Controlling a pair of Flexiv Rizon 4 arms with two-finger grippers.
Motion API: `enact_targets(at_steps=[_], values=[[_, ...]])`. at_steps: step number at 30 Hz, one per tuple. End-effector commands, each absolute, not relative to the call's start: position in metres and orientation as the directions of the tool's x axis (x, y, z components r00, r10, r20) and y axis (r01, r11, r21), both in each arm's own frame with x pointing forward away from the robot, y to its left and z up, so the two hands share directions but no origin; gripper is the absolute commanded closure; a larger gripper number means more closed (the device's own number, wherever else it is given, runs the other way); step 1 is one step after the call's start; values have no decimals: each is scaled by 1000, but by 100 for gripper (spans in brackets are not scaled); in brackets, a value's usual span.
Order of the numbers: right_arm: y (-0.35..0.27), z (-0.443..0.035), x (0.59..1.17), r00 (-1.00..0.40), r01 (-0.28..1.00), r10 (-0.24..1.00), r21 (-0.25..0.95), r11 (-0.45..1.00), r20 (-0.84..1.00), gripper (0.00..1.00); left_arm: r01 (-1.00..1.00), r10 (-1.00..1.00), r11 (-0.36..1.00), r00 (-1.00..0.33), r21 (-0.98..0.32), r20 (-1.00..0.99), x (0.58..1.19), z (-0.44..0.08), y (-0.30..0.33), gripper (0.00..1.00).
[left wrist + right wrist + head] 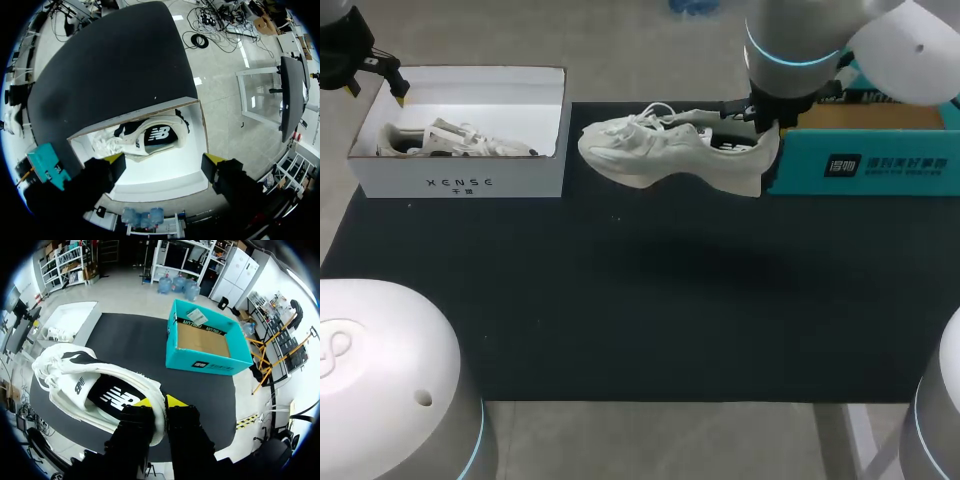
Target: Take the shoe out of the shoebox, open the shoe tongue, remove and reinsert the insole, then place the shoe into the shoebox
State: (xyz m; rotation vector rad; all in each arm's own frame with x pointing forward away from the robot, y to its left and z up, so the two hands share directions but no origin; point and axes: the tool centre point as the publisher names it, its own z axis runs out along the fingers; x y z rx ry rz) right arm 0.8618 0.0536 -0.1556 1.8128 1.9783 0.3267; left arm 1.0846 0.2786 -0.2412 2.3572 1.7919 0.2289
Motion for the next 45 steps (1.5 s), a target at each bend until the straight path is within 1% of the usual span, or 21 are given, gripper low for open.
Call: enact_targets(at_steps=[1, 4, 13, 20, 26, 33, 37, 45], values=[[53, -155, 862, -49, 884, 987, 454, 115, -154, 100, 937, 964, -263, 266, 228, 20, 1084, -241, 279, 0], [53, -155, 862, -49, 884, 987, 454, 115, -154, 100, 937, 964, -263, 266, 228, 20, 1084, -241, 279, 0], [75, -185, 840, -59, 892, 989, 437, 113, -135, 100, 937, 964, -263, 266, 228, 20, 1084, -241, 279, 0], [84, -225, 829, -56, 904, 991, 415, 102, -122, 100, 937, 964, -263, 266, 228, 20, 1084, -241, 279, 0], [91, -264, 822, -55, 902, 995, 424, 87, -87, 100, 937, 964, -263, 266, 228, 20, 1084, -241, 279, 0], [95, -306, 817, -120, 923, 991, 362, 133, -59, 100, 937, 964, -263, 266, 228, 20, 1084, -241, 279, 0], [95, -320, 816, -160, 925, 986, 339, 169, -55, 100, 937, 964, -263, 266, 228, 20, 1084, -241, 279, 0], [94, -339, 817, -189, 928, 981, 317, 196, -53, 100, 937, 964, -263, 266, 228, 20, 1084, -241, 279, 0]])
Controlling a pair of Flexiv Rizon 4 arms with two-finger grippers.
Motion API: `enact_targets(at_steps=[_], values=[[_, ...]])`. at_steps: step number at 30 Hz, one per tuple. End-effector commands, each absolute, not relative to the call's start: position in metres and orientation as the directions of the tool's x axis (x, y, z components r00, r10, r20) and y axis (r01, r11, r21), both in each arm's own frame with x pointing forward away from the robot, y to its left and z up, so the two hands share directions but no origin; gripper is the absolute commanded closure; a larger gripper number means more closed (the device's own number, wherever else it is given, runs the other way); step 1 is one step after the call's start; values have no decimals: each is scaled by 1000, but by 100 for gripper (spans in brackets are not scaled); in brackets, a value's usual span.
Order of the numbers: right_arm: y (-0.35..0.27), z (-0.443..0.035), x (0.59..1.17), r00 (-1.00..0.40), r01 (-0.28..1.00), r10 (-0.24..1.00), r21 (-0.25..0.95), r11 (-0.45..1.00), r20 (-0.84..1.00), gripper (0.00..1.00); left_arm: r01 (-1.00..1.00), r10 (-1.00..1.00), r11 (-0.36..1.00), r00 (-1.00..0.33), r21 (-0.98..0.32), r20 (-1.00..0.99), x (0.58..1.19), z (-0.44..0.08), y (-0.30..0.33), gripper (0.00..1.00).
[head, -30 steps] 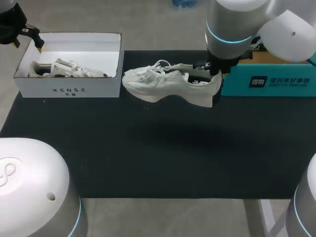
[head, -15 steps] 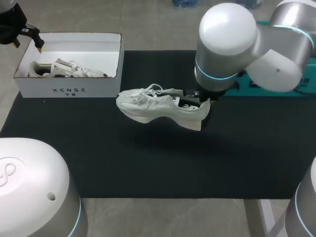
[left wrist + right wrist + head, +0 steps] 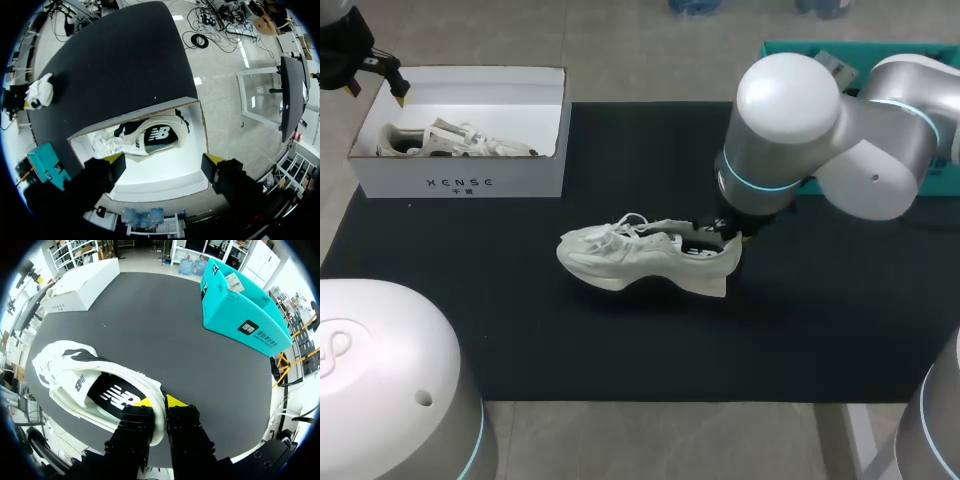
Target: Take the shoe out of the shoebox, open the shoe tongue, remove and reinsert the insole, then place the shoe into the shoebox
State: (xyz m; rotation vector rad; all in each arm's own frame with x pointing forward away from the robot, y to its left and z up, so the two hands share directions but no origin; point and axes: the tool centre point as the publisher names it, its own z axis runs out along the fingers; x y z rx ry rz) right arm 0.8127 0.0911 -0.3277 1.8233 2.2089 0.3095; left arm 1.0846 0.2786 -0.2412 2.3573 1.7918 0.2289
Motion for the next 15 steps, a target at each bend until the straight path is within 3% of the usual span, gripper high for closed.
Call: enact_targets(at_steps=[1, 15], values=[[94, -342, 818, -194, 930, 980, 307, 201, -55, 100, 937, 964, -263, 266, 228, 20, 1084, -241, 279, 0], [94, -374, 814, -215, 934, 974, 276, 227, -71, 100, 937, 964, -263, 266, 228, 20, 1084, -241, 279, 0]])
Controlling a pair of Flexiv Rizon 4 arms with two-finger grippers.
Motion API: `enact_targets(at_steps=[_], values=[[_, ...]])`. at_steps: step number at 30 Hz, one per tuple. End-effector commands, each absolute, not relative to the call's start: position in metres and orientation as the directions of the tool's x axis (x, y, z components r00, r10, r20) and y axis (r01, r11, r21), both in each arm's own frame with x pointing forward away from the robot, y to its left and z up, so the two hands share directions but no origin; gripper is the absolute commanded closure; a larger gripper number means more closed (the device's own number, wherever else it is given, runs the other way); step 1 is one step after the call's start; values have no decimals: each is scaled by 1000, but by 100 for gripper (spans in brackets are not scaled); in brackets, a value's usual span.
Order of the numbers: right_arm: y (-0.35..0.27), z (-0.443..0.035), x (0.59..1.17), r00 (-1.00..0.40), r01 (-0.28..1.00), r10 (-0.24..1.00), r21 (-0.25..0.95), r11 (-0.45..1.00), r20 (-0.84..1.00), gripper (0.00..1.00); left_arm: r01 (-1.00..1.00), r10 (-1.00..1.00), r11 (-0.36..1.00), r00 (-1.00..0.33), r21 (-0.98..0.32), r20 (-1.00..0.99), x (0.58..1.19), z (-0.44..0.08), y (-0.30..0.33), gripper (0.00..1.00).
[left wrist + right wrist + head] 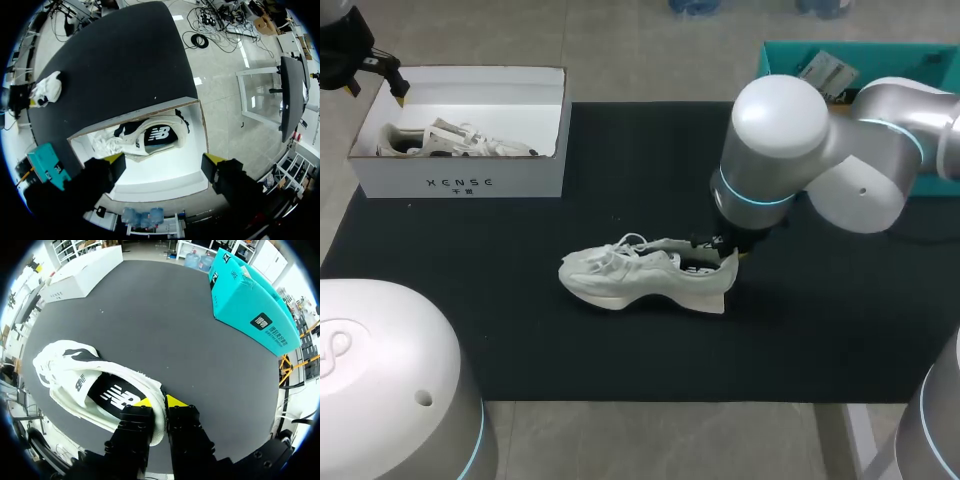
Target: Take the shoe out of the shoebox, open the shoe tongue, remove and reinsert the insole, then place the shoe into the shoebox
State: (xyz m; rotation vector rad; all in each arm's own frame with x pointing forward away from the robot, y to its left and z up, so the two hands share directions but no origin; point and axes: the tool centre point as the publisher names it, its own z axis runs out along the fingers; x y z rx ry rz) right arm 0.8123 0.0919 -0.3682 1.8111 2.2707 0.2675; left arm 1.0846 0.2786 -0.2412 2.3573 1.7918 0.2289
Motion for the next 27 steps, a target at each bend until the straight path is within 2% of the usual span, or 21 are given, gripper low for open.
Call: enact_targets(at_steps=[1, 8, 9, 10, 17, 21, 24, 25, 27], values=[[94, -375, 814, -215, 934, 974, 278, 226, -70, 100, 937, 964, -263, 266, 228, 20, 1084, -241, 279, 0], [90, -374, 811, -212, 934, 975, 281, 221, -60, 100, 937, 964, -263, 266, 228, 20, 1084, -241, 279, 0], [91, -372, 810, -211, 934, 976, 281, 219, -61, 17, 937, 964, -263, 266, 228, 20, 1084, -241, 279, 0], [91, -368, 810, -203, 931, 978, 298, 210, -57, 0, 937, 964, -263, 266, 228, 20, 1084, -241, 279, 0], [92, -312, 813, -265, 906, 964, 339, 255, -18, 0, 937, 964, -263, 266, 228, 20, 1084, -241, 279, 0], [94, -287, 814, -376, 888, 923, 315, 336, 77, 0, 937, 964, -263, 266, 228, 20, 1084, -241, 279, 0], [99, -278, 811, -603, 785, 772, 321, 530, 199, 0, 937, 964, -263, 266, 228, 20, 1084, -241, 279, 0], [102, -276, 808, -700, 707, 683, 333, 624, 207, 0, 937, 964, -263, 266, 228, 20, 1084, -241, 279, 0], [109, -271, 794, -894, 445, 425, 404, 799, 143, 0, 937, 964, -263, 266, 228, 20, 1084, -241, 279, 0]])
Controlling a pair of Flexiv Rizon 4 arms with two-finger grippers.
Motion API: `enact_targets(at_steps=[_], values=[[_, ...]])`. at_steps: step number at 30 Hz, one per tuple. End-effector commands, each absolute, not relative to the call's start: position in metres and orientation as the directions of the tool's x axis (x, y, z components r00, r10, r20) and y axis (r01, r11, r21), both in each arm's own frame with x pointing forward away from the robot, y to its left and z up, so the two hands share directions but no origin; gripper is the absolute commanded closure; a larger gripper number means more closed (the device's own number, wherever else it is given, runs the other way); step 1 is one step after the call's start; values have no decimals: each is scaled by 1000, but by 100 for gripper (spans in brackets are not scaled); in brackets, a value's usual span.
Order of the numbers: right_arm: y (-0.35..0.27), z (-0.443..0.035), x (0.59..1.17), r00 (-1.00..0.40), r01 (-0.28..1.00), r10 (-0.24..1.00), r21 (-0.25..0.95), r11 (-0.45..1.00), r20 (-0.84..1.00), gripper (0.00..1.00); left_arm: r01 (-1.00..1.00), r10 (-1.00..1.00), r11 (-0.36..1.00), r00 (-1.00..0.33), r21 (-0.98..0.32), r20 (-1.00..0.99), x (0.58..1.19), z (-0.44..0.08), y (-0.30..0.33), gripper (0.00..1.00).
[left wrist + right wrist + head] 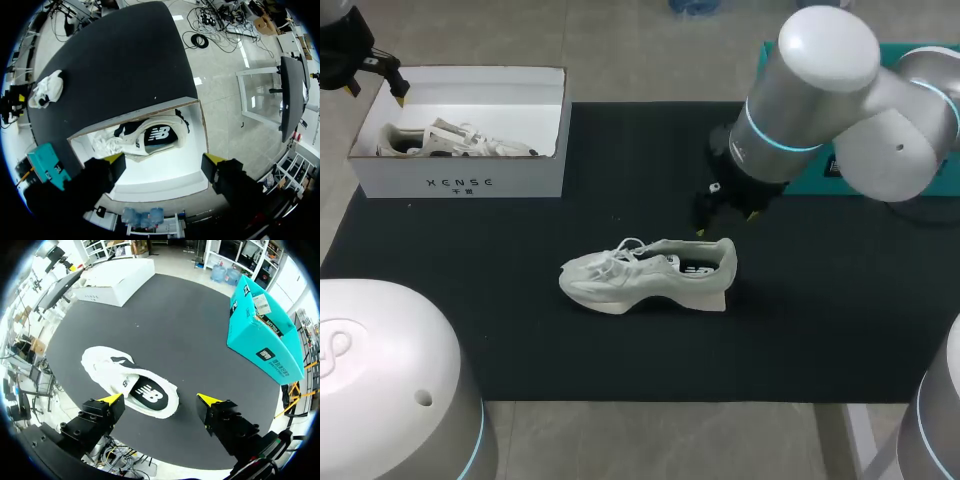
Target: Take the shoe out of the shoebox, open the shoe tongue, remove and reinsert the insole, then place the shoe into the shoebox
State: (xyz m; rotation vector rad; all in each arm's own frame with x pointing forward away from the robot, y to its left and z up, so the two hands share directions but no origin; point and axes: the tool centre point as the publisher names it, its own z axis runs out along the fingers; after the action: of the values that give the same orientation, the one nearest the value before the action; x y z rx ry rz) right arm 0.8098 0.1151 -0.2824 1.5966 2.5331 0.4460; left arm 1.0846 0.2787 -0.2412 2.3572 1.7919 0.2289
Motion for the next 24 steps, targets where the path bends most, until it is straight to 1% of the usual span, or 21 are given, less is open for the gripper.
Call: enact_targets(at_steps=[1, 2, 3, 24], values=[[110, -266, 784, -948, 313, 298, 484, 817, 111, 0, 937, 964, -263, 266, 228, 20, 1084, -241, 279, 0], [108, -260, 777, -973, 223, 213, 571, 790, 85, 0, 937, 964, -263, 266, 228, 20, 1084, -241, 279, 0], [106, -252, 767, -991, 115, 135, 636, 763, 17, 0, 937, 964, -263, 266, 228, 20, 1084, -241, 279, 0], [106, -252, 767, -991, 115, 135, 636, 763, 17, 0, 937, 964, -263, 266, 228, 20, 1084, -241, 279, 0]])
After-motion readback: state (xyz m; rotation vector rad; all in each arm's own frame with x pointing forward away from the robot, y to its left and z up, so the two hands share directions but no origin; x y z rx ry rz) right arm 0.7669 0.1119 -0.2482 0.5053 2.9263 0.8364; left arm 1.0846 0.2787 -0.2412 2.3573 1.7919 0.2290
